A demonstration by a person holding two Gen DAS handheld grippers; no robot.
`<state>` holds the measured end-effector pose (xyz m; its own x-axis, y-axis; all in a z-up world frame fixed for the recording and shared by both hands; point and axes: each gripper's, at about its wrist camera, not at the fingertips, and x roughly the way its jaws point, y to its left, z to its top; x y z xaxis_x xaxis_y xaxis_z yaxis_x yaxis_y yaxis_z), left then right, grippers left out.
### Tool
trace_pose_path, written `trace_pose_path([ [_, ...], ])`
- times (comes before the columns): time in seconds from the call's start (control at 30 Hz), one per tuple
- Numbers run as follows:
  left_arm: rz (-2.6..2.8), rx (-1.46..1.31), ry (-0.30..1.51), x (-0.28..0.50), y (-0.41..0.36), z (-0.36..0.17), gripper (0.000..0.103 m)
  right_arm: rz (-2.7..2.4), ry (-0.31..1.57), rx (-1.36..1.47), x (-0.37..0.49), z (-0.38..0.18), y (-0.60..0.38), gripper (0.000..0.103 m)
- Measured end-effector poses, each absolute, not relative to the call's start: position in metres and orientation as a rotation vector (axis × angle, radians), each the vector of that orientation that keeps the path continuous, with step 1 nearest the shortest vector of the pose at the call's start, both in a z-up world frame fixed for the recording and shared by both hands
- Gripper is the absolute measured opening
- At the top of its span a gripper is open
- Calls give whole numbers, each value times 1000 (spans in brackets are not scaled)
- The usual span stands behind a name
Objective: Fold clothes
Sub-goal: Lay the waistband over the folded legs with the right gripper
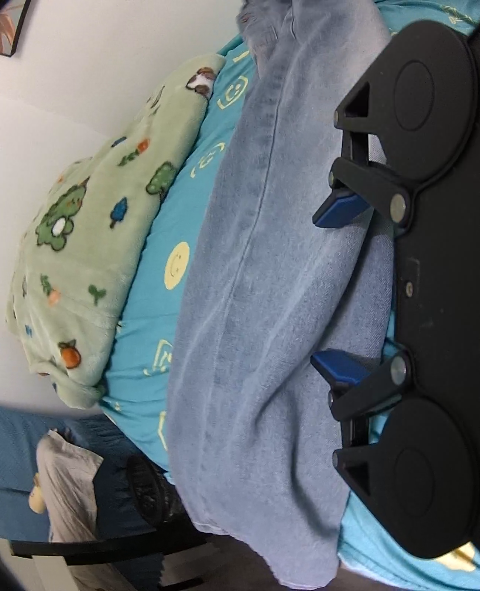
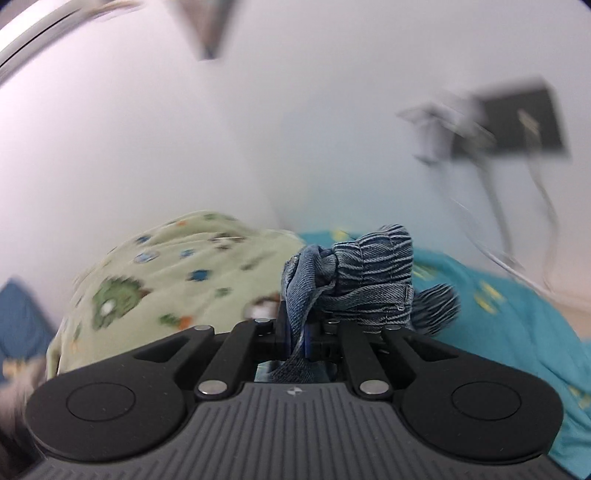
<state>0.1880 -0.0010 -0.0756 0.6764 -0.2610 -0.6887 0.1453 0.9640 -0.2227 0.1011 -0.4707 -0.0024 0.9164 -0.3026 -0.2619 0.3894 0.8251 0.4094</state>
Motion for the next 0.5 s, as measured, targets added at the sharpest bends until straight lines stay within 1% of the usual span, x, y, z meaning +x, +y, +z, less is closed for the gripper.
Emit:
trace_pose_path([
  [0.13, -242, -210, 755, 181, 9, -66, 71, -231, 177, 242, 123, 18, -384, 6],
  [0.27, -237, -233, 702, 178, 18, -57, 71, -81, 194, 60, 139, 6, -298, 7],
  [0.37, -237, -261, 688, 178, 25, -55, 71, 27, 255, -27, 149, -25, -247, 7],
  [0.5, -251, -290, 685, 178, 30, -54, 71, 140, 393, -102, 159, -76, -203, 7],
])
